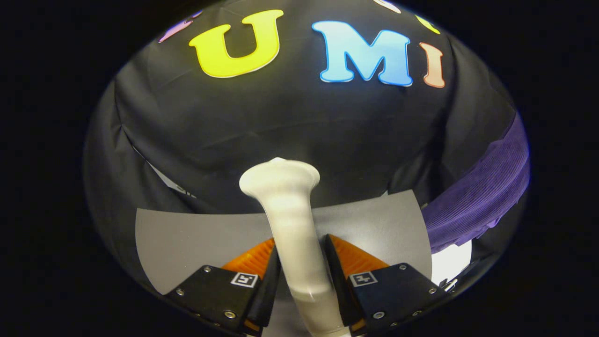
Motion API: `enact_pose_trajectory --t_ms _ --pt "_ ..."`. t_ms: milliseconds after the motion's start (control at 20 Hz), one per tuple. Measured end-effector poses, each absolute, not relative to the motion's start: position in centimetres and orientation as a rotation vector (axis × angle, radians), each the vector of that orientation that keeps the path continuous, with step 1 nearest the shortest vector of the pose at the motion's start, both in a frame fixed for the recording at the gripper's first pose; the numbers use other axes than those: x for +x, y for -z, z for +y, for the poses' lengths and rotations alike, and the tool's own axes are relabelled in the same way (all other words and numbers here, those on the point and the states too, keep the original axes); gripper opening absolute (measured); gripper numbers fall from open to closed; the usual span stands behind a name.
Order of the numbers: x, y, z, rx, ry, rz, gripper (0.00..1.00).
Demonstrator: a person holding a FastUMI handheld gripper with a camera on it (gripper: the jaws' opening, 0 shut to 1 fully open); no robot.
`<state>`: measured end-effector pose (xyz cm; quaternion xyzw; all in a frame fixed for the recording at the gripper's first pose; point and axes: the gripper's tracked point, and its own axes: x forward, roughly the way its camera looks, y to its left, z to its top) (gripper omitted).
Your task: Iron the clothes twice with a garment steamer, once on the left side and once on the right side.
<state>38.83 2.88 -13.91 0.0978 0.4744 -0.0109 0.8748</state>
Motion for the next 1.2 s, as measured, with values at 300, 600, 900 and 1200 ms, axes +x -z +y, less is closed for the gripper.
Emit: enact_pose_trajectory --t_ms 300,600,900,1200 --pt "38.3 13.8 3.1 0.198 0.027 0.937 0.46" --pt "37.0 12.6 4.2 0.168 -0.051 0.865 0.37" --pt "32.8 7.5 1.3 0.237 -0.046 0.641 0.36" --pt "25.7 3.1 -3.7 0.225 -0.023 0.428 0.35"
